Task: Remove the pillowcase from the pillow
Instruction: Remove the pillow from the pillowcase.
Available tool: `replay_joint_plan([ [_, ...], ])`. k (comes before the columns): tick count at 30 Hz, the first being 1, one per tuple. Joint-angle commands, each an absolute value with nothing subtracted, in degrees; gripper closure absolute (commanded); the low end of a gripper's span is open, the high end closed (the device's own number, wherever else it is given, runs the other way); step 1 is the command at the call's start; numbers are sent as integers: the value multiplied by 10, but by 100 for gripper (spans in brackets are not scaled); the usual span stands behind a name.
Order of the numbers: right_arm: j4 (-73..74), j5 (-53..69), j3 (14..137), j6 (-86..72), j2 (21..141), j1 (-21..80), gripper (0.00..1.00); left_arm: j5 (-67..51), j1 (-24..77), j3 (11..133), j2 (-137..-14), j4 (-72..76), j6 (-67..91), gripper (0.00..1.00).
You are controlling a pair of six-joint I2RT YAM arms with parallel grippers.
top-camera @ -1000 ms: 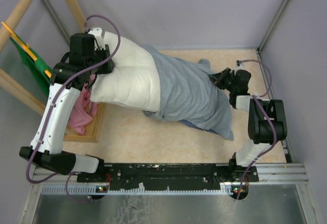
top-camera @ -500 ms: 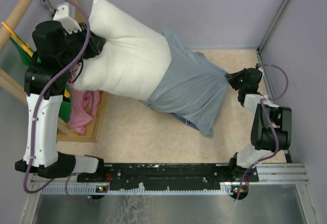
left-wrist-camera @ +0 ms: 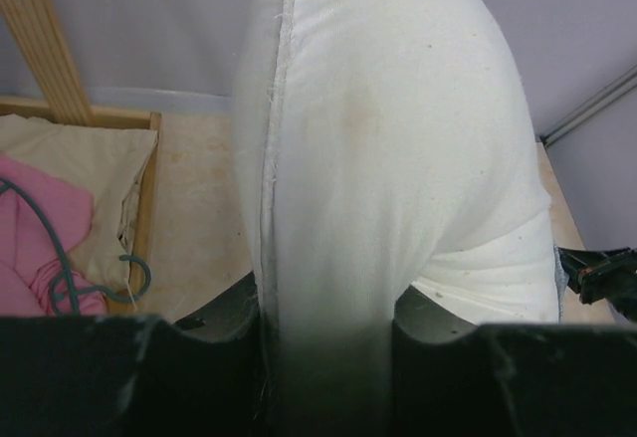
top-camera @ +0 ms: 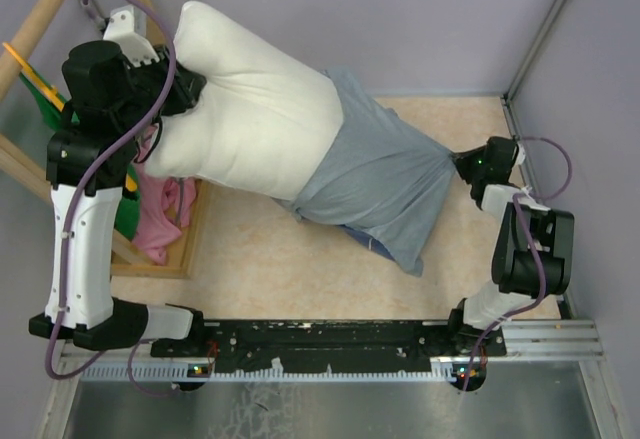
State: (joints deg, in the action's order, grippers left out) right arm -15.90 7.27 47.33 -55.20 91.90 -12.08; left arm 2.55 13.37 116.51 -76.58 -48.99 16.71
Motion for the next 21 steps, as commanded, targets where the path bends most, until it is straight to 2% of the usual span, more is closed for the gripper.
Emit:
replay_joint_plan([
  [1,-105,-177,470,-533,943,-187,100,211,102,1241,-695,-297,143,100],
  [10,-107,-195,476,-533,973,-205,100,242,102,1249,-692,-292,117,100],
  [18,-169,-164,465,-444,900,-131,100,103,102,1238,-739,-333,125,100],
  [19,-190,-138,459,-429,891,-120,97,85,102,1238,-747,-338,128,100],
  [20,-216,-106,455,-409,883,-109,83,67,102,1237,-753,-341,131,100],
  [21,-230,-87,456,-394,873,-97,61,50,102,1234,-760,-343,137,100],
])
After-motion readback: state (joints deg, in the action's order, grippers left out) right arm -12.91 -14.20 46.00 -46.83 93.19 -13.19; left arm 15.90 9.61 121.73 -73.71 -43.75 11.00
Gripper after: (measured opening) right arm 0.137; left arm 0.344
